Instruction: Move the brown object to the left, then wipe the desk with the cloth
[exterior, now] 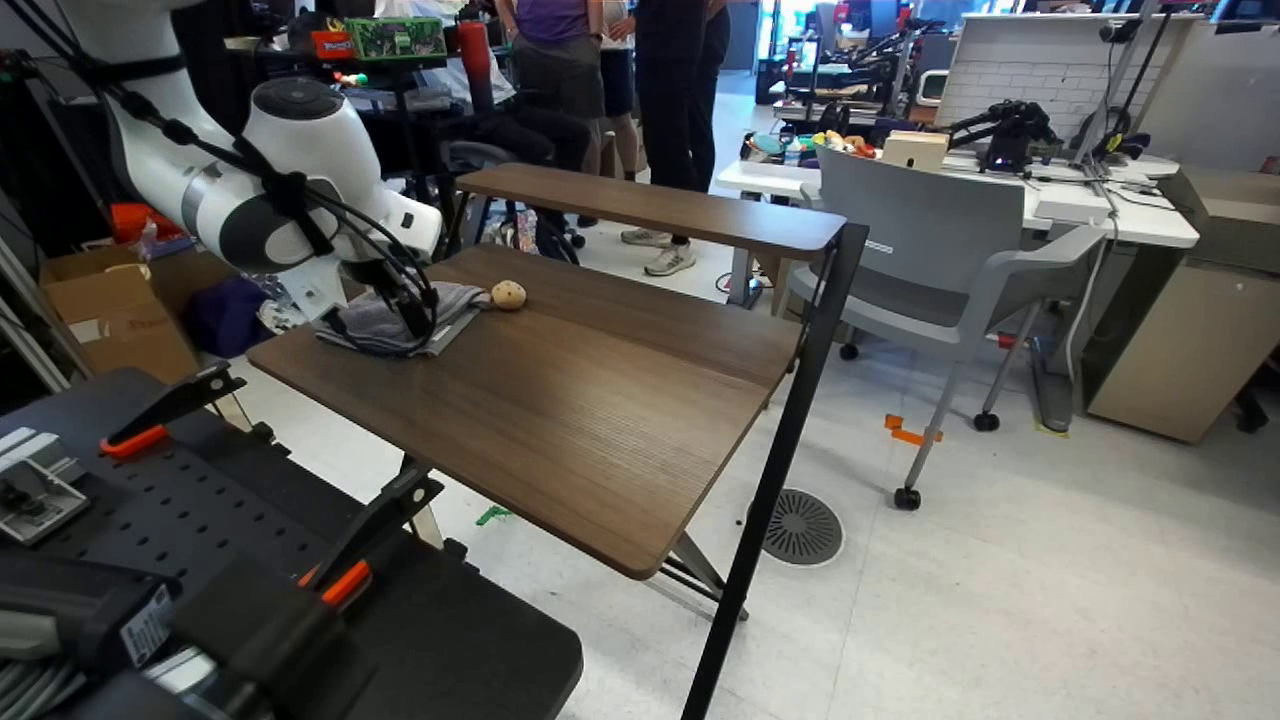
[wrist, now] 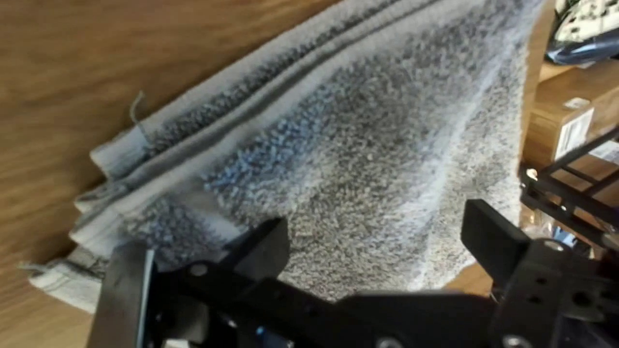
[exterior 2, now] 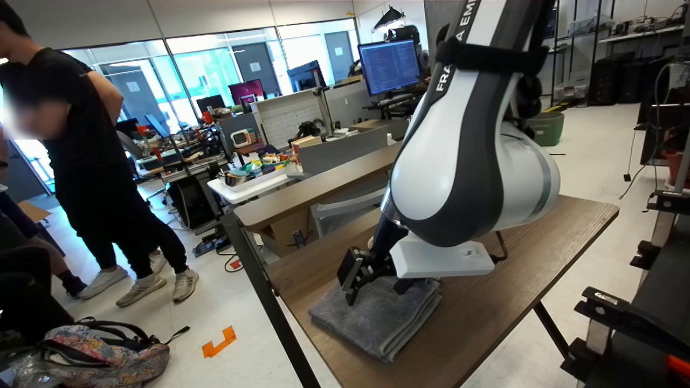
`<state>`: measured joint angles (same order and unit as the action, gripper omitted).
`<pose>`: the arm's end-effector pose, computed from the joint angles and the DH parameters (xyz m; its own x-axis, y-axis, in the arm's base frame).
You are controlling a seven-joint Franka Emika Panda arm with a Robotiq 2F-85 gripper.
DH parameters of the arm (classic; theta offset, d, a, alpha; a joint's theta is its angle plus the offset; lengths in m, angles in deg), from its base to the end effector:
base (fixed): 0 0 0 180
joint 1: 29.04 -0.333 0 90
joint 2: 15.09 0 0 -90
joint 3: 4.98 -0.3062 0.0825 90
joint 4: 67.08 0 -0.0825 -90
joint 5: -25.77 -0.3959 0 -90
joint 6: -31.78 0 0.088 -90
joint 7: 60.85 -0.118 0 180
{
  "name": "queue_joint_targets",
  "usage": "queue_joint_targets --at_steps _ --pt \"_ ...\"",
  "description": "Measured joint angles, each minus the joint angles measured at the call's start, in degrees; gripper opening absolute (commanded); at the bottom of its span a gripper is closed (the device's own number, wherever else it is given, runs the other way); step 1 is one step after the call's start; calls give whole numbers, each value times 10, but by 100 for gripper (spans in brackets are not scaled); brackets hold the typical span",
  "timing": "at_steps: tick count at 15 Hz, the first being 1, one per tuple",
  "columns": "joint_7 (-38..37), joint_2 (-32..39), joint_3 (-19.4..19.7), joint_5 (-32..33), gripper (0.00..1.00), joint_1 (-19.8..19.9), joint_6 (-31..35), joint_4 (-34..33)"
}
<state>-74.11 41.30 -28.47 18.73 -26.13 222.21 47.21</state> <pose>0.5540 0.2042 0.0129 0.9344 -0.2770 0.2238 -0.1658 -0.8945 -0.4152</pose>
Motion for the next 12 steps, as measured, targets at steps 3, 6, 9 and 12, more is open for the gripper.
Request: queue_joint_targets --at_steps 3,6,9,12 --pt "0 13 3 1 100 7 9 -15" --pt "1 6 35 0 100 10 -18 -11" --pt "1 -27 97 0 100 1 -67 4" --pt "2 -55 188 0 100 -22 -85 30"
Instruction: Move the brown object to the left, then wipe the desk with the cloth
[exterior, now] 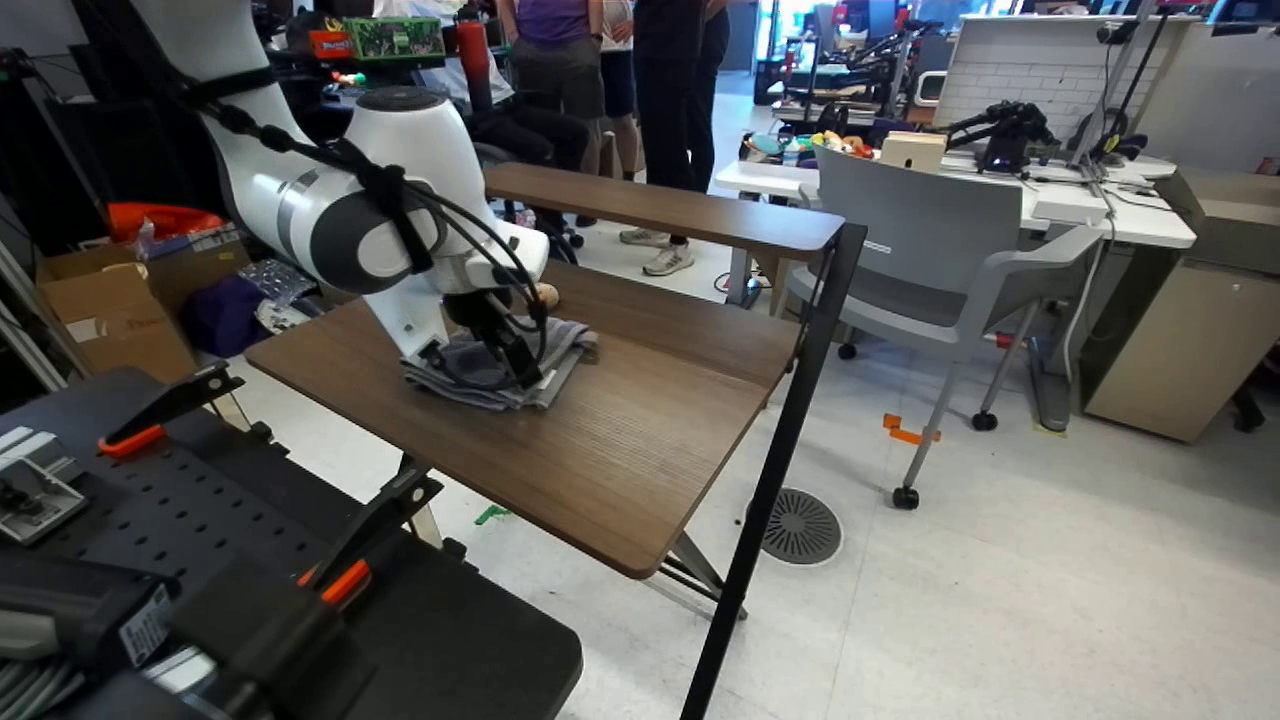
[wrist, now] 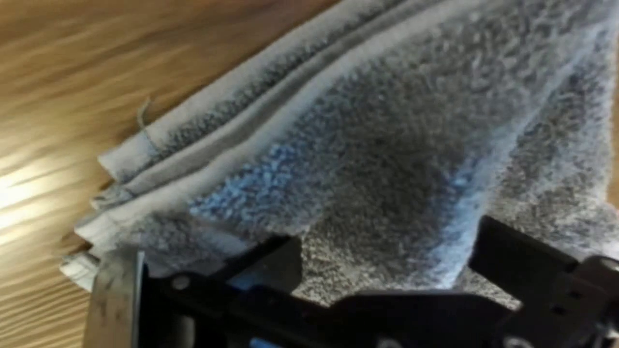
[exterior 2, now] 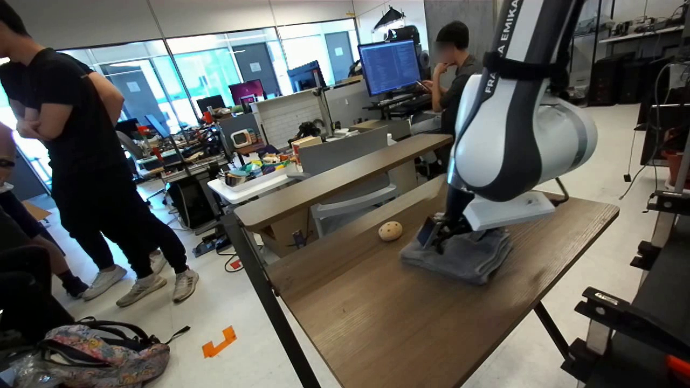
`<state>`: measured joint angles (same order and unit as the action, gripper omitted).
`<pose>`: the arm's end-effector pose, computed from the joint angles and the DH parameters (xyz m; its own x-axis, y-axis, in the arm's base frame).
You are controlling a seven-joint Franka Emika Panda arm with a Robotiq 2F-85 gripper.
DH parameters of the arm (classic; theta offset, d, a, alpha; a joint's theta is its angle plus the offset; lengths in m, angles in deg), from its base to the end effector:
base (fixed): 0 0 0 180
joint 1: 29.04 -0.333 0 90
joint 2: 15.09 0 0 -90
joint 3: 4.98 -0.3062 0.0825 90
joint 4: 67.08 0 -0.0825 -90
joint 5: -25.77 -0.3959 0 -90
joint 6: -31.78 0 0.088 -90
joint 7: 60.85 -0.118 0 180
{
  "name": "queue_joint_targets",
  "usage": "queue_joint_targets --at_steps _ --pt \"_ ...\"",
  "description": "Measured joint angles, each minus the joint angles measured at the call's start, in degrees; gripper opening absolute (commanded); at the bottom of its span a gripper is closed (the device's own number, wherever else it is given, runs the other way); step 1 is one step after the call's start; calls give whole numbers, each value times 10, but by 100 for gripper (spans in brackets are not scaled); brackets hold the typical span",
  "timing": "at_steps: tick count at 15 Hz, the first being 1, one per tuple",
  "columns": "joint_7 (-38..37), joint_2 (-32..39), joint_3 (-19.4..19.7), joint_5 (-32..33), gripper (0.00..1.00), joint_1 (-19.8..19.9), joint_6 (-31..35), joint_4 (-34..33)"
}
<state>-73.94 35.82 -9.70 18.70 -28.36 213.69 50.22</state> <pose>0.5638 0.0327 -0.0017 0.9250 -0.3214 0.2025 -0.2979 -0.9445 -0.1381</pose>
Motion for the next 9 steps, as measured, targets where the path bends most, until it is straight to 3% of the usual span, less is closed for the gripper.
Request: queue_joint_targets --at_steps 6,9 --pt "-51 10 220 -2 100 -112 -63 -3" --pt "-107 37 282 -2 100 -154 -136 -44"
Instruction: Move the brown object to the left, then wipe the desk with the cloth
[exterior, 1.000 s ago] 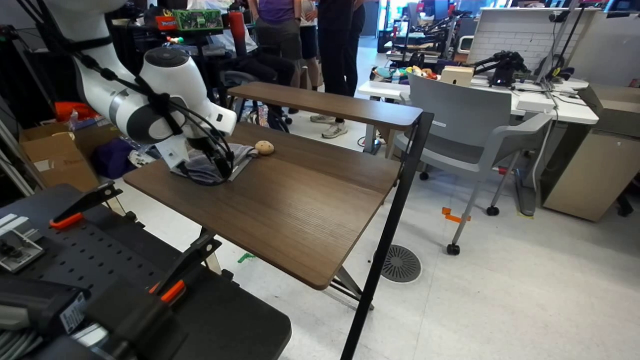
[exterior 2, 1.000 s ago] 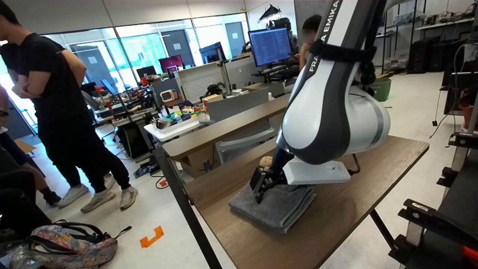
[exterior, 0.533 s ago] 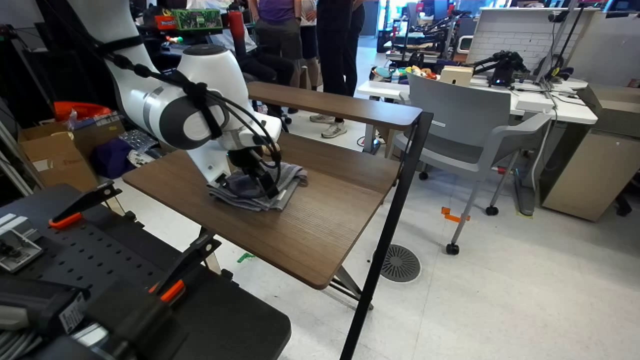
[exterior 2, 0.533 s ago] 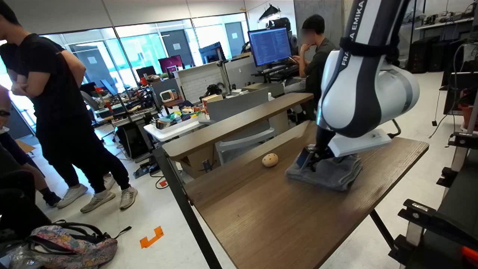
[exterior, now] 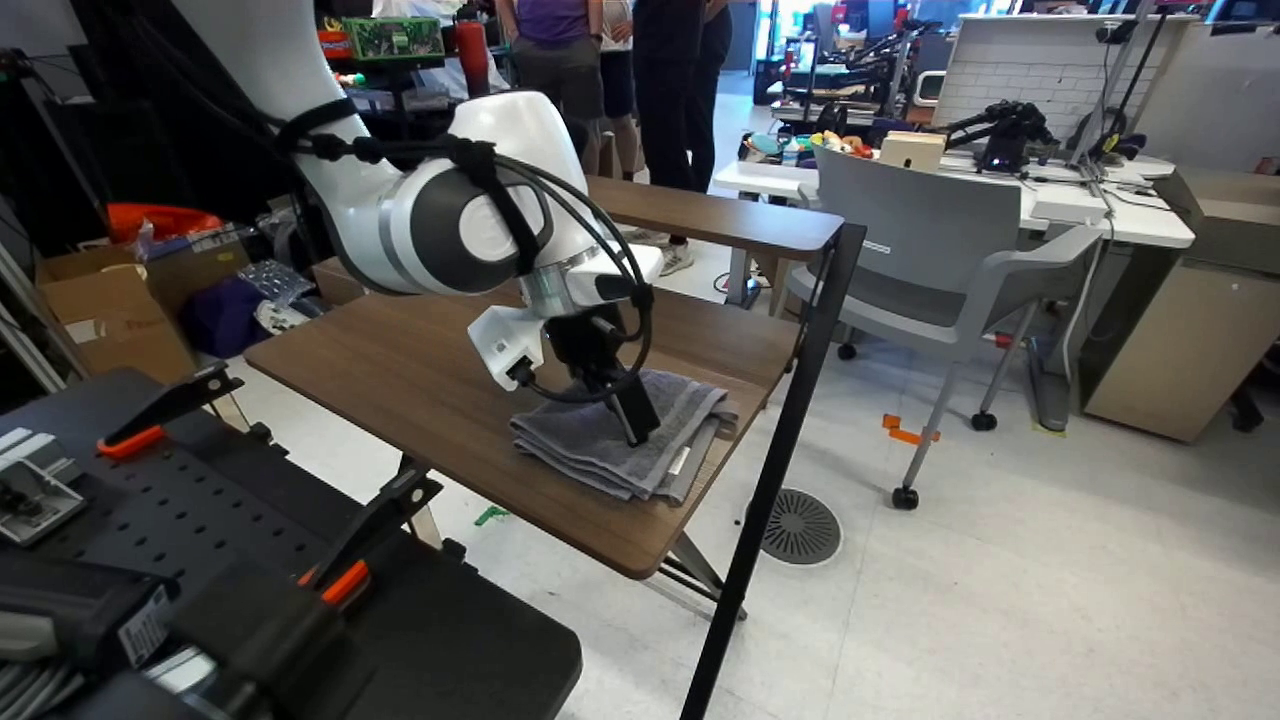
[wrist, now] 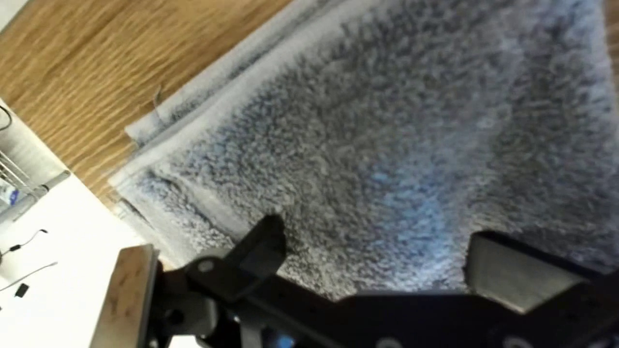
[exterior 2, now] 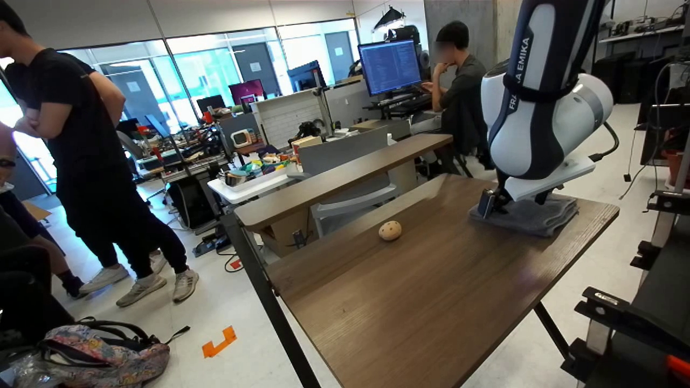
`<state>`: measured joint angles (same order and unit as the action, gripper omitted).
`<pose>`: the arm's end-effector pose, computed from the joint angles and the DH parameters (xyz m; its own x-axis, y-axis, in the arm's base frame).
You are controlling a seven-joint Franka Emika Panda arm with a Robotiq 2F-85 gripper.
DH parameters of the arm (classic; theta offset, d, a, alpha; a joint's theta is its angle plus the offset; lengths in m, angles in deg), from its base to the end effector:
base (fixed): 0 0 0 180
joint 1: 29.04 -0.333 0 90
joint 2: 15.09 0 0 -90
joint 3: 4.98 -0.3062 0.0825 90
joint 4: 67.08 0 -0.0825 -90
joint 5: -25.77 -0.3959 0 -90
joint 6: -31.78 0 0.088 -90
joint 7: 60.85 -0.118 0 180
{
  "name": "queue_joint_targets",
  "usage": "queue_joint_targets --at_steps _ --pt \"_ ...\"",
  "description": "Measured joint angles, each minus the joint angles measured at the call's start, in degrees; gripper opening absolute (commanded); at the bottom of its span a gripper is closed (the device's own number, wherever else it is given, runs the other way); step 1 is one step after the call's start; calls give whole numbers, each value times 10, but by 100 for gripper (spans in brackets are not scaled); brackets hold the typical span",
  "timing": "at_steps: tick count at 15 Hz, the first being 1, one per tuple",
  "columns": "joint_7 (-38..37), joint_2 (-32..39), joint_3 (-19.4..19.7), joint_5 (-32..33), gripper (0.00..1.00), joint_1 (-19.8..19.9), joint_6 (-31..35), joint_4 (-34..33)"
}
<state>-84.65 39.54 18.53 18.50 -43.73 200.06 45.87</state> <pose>0.5684 -0.1167 0.0020 0.8619 -0.4663 0.1994 -0.5038 -0.8323 0.2313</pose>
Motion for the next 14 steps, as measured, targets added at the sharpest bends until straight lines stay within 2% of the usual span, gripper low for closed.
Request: queue_joint_targets --at_steps 3,7,11,13,14 --pt "-21 8 -1 0 100 -1 -32 -27" --pt "13 -19 -72 0 100 46 8 -11" --pt "74 -82 -120 1 100 80 119 95" --pt "100 -119 -156 1 100 118 181 156" --pt "113 -139 -185 2 100 151 208 184"
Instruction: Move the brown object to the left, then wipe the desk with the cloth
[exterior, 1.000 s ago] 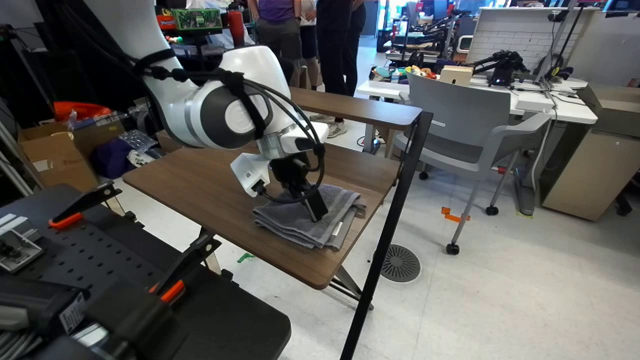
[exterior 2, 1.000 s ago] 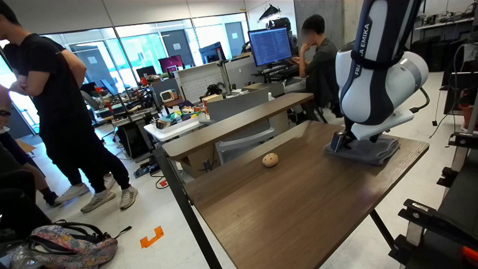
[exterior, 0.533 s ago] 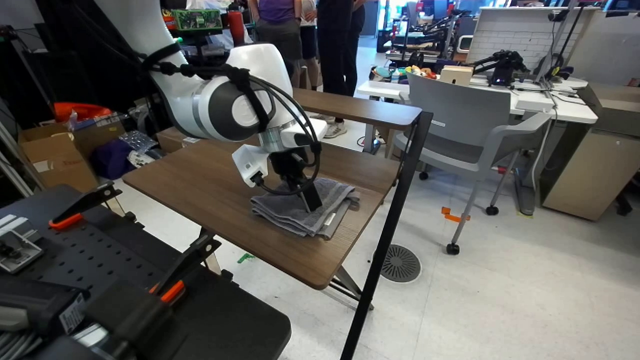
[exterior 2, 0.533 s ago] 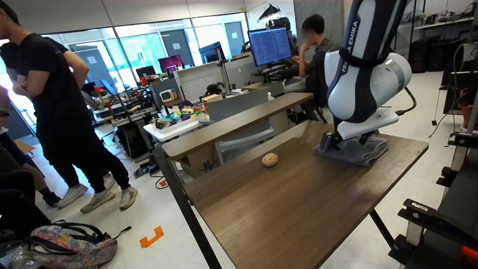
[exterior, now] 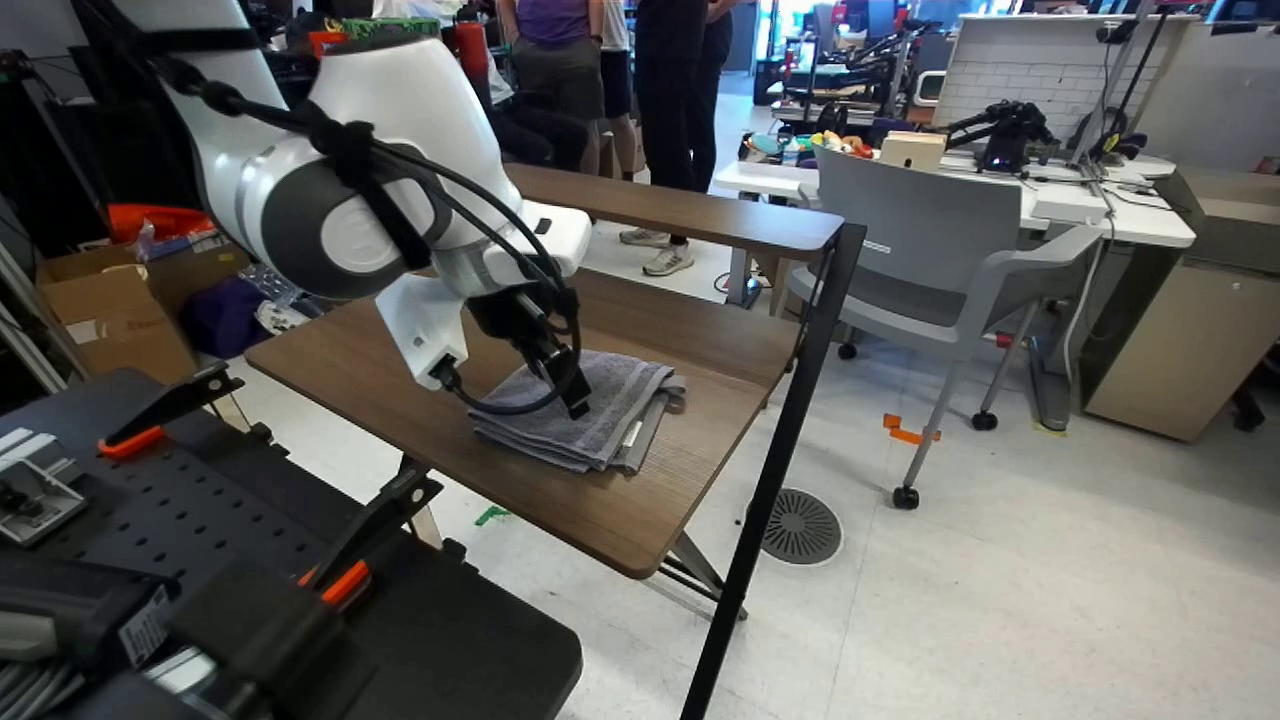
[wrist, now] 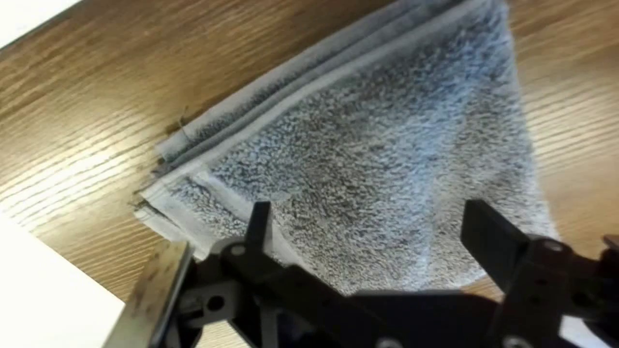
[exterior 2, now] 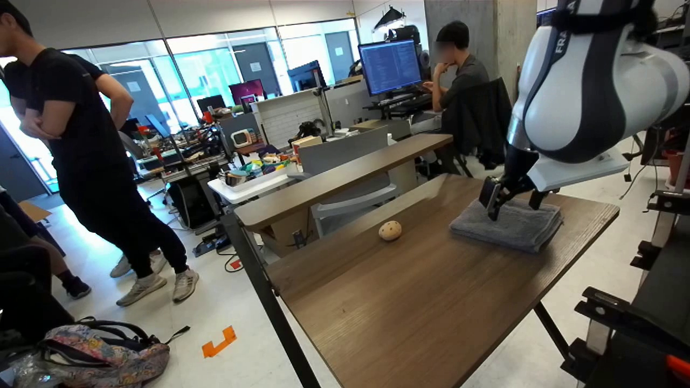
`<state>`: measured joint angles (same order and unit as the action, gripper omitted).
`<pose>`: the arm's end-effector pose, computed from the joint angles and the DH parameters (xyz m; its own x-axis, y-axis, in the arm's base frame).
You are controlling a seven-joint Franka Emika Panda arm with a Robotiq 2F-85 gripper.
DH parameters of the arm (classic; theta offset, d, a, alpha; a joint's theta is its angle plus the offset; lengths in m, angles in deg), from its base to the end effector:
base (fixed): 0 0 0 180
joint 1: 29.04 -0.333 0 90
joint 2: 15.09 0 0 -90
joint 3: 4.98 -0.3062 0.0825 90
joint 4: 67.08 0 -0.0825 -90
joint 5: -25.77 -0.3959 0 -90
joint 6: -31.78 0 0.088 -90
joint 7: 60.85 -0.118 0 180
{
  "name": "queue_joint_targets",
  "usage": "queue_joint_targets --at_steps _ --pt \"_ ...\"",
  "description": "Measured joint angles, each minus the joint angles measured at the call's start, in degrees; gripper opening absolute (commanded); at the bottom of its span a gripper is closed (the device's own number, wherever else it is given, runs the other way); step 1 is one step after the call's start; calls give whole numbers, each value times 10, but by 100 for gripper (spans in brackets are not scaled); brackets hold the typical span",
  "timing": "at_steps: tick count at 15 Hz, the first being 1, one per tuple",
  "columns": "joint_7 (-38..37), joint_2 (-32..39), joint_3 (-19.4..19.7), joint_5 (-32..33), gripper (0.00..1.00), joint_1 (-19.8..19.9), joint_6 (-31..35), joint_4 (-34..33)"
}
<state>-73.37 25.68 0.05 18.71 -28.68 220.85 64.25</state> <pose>0.5134 -0.0670 0.0451 0.8741 -0.3816 0.3006 -0.3924 -0.9194 -0.0261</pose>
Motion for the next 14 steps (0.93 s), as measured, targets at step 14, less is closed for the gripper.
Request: queue_joint_targets --at_steps 14 --pt "-26 -79 -314 275 100 457 101 161"
